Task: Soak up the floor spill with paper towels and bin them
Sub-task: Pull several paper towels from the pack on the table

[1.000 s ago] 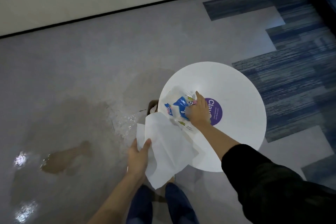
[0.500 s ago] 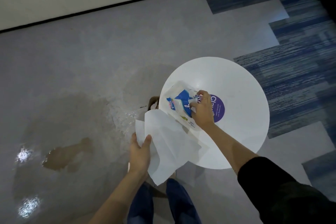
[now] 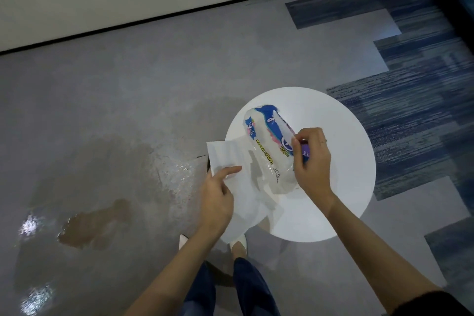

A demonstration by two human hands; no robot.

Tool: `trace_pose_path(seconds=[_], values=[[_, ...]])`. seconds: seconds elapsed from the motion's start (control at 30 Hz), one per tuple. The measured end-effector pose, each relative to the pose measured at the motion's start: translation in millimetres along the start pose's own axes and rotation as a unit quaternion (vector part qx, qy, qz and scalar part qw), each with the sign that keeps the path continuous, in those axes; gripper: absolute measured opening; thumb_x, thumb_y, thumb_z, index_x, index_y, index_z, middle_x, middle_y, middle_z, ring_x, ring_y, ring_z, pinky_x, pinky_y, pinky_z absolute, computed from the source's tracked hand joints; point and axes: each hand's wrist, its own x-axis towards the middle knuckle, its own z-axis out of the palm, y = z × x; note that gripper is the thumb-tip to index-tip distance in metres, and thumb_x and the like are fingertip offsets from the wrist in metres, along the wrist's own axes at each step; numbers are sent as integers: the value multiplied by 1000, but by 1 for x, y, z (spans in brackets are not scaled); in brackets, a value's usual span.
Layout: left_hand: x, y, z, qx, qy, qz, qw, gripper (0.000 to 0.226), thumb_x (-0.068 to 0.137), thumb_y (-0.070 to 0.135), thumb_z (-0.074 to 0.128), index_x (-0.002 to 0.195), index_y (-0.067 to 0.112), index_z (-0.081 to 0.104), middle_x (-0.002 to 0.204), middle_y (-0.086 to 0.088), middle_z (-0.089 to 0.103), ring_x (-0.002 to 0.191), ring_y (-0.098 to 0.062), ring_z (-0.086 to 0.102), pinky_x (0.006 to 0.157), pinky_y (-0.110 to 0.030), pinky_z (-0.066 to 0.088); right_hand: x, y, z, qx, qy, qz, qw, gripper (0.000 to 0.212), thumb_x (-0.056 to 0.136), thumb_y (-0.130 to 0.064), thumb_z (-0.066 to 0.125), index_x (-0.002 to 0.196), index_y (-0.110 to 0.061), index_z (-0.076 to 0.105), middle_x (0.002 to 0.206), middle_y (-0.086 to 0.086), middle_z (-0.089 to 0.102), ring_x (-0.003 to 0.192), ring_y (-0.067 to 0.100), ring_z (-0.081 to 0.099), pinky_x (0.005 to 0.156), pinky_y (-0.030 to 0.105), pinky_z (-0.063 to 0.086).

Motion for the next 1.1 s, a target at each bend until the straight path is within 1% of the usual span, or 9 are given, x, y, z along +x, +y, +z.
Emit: trace_pose_path(seconds=[0.1, 0.2, 0.37, 0.5, 0.57, 0.67, 0.8, 1.0, 1.1], values=[[1, 4, 8, 3, -4, -34, 999, 48, 93, -12, 38, 120, 20, 62, 132, 2, 50, 109, -2, 45, 77, 10, 34, -9, 23, 8, -90, -169, 54, 980, 16, 93, -18, 59, 105, -6, 59, 116, 6, 53, 102, 16, 58, 78, 20, 54], [-1, 7, 14, 13, 5, -44, 999, 43, 96, -5, 39, 126, 18, 59, 133, 0, 51, 112, -2, 45, 72, 12, 30, -6, 20, 5, -96, -164, 58, 980, 22, 91, -24, 62, 106, -9, 59, 120, 4, 51, 104, 13, 57, 80, 24, 55], [-1, 21, 20, 86, 1, 23, 996, 39, 96, 24, 52, 135, 22, 49, 139, 2, 45, 126, -15, 46, 99, -23, 44, 10, -16, -14, 23, -103, 47, 993, 10, 95, -23, 59, 97, -15, 54, 105, -2, 52, 91, 8, 59, 70, 22, 57], [17, 27, 40, 185, -2, 84, 979, 99, 62, 81, 55, 144, 35, 27, 154, 5, 25, 137, -19, 28, 107, -40, 34, 17, -31, -23, 72, -195, 131, 969, 7, 94, -26, 59, 93, -21, 55, 101, -2, 61, 93, 13, 63, 79, 26, 58], [30, 25, 54, 221, -6, 61, 973, 117, 48, 91, 49, 147, 37, 19, 160, 6, 9, 142, -24, 18, 114, -49, 24, 17, -37, -25, 69, -210, 146, 964, 5, 94, -23, 60, 92, -19, 57, 103, -2, 60, 95, 14, 61, 79, 20, 55], [43, 16, 71, 212, 9, 45, 976, 116, 51, 82, 62, 147, 34, 18, 159, 6, 7, 141, -25, 24, 112, -54, 26, 12, -43, -27, 93, -224, 176, 954, 5, 92, -20, 63, 88, -20, 61, 110, -2, 55, 103, 15, 58, 81, 17, 52], [54, -1, 83, 212, 38, 47, 975, 99, 60, 65, 73, 141, 26, 32, 155, 8, 22, 125, -21, 48, 106, -49, 36, 0, -43, -29, 176, -221, 202, 938, 3, 90, -19, 66, 88, -17, 64, 112, 0, 58, 116, 18, 57, 93, 30, 54], [63, -11, 96, 230, 14, 52, 972, 79, 73, 62, 67, 139, 29, 38, 152, 12, 27, 129, -17, 42, 113, -50, 22, 6, -18, -31, 154, -200, 243, 937, 11, 99, -26, 50, 94, -17, 54, 109, 4, 64, 103, 17, 63, 74, 21, 55], [70, -17, 104, 285, 19, 65, 956, 57, 85, 53, 59, 133, 23, 49, 149, 11, 36, 121, -20, 49, 111, -49, 24, 10, 5, -25, 168, -202, 283, 922, 10, 99, -29, 51, 93, -24, 56, 110, 6, 65, 106, 24, 64, 87, 40, 57]])
